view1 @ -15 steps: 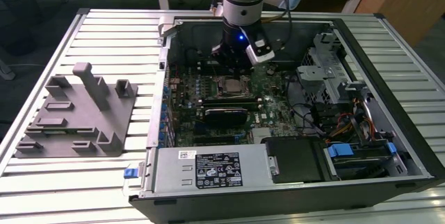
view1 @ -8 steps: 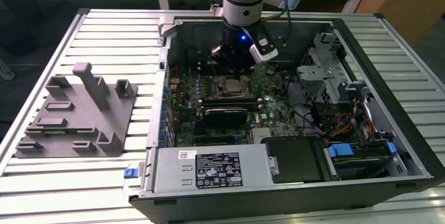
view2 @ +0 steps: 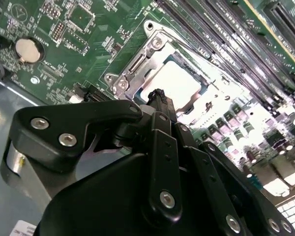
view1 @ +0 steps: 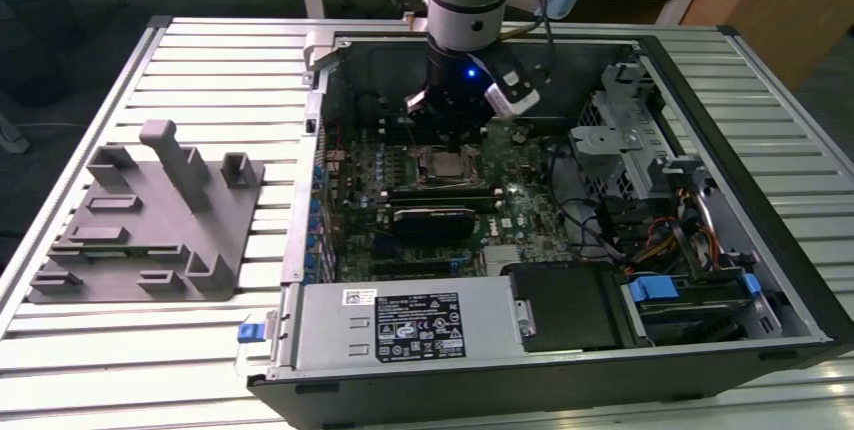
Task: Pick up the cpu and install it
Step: 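Close the cpu cover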
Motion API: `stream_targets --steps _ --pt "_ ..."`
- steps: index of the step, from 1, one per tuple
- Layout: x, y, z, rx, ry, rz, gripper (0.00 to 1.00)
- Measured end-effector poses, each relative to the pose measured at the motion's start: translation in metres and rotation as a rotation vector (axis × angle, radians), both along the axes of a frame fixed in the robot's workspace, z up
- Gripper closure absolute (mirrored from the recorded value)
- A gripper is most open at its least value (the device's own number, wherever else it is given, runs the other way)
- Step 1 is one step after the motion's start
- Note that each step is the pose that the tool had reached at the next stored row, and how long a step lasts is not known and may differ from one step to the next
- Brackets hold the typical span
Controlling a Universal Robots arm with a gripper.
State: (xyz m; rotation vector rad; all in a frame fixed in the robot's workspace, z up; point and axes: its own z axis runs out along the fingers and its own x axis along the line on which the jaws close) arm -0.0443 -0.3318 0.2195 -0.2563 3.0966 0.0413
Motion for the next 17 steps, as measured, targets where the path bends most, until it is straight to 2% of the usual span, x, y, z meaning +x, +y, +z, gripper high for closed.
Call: stream_targets --steps 3,7,14,17 --pt "-0.0002 -0.0023 -0.0004 -0.0044 0.0000 0.005 0.89" --pt "-0.0004 -0.0062 -0.0018 -0.0052 0.0000 0.001 0.89" --pt "-0.0031 -0.0063 -0.0044 -0.0053 0.0001 -0.049 0.89" --pt "-0.0077 -0.0064 -0.0050 -0.0055 0.0001 -0.062 0.89"
